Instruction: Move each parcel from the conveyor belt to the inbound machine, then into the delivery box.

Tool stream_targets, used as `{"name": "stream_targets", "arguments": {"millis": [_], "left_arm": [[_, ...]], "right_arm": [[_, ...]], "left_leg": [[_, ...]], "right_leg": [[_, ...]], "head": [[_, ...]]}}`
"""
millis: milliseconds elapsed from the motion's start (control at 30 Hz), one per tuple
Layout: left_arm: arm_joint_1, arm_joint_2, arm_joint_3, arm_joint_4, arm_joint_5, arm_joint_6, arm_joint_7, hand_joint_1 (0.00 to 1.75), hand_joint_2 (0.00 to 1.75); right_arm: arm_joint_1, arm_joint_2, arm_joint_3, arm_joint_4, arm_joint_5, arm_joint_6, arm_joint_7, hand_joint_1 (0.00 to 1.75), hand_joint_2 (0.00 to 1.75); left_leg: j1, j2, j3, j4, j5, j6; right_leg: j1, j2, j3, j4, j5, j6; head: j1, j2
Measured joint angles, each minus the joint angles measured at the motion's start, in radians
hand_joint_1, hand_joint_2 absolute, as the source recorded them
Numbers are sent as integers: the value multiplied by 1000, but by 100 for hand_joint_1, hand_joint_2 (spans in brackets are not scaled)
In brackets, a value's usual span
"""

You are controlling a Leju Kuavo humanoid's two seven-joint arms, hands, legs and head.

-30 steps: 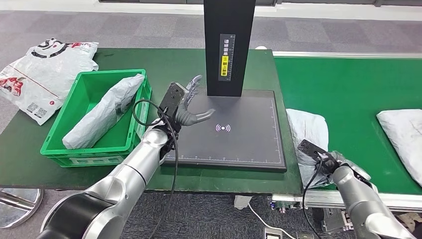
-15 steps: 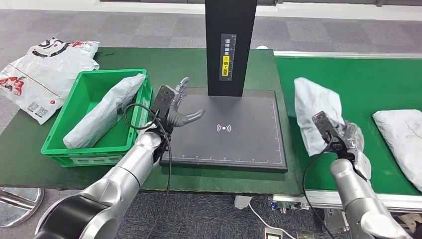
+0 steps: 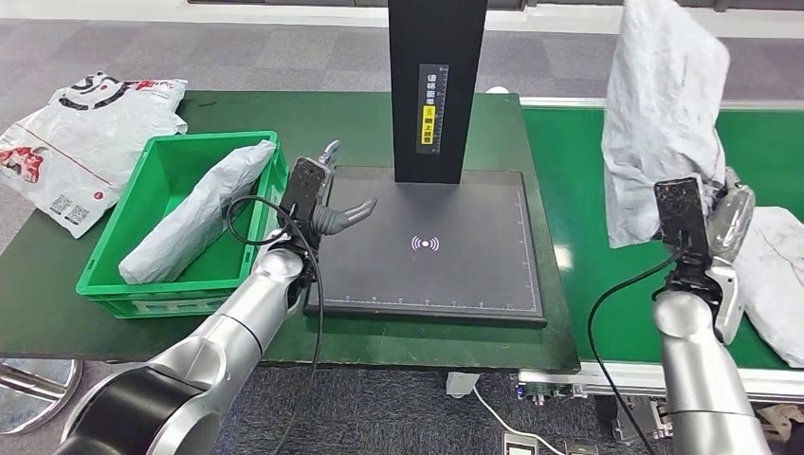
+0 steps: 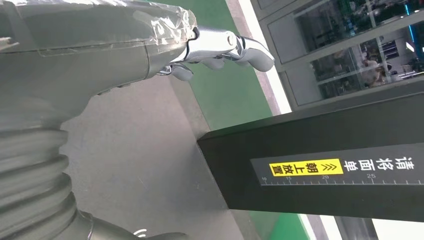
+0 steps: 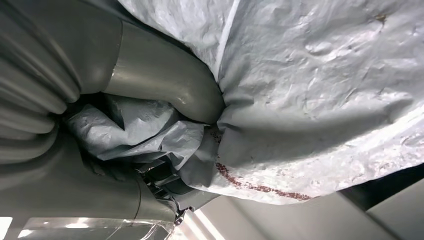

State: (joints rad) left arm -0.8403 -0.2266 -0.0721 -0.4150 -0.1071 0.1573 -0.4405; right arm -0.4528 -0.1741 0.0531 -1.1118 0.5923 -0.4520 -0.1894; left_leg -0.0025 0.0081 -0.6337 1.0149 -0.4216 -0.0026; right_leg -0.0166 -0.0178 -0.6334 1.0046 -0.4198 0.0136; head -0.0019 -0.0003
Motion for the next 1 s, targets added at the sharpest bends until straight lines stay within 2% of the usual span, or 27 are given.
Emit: {"name": "stream_targets", "arguments": {"millis": [300,1000], "left_arm": [[-1,2,-1,0,1,0,0,0,175],[-2,3,-1,0,1,0,0,0,175]], "right_arm": [[20,9,37,-64,6,5,7,175,175],[25,14,46,-79,6,6,8,175,175]], "left_leg": [[0,0,0,0,0,0],[0,0,0,0,0,0]], "right_leg": [[0,-1,0,0,0,0],[0,-1,0,0,0,0]], "head": [[0,0],[0,0]]}}
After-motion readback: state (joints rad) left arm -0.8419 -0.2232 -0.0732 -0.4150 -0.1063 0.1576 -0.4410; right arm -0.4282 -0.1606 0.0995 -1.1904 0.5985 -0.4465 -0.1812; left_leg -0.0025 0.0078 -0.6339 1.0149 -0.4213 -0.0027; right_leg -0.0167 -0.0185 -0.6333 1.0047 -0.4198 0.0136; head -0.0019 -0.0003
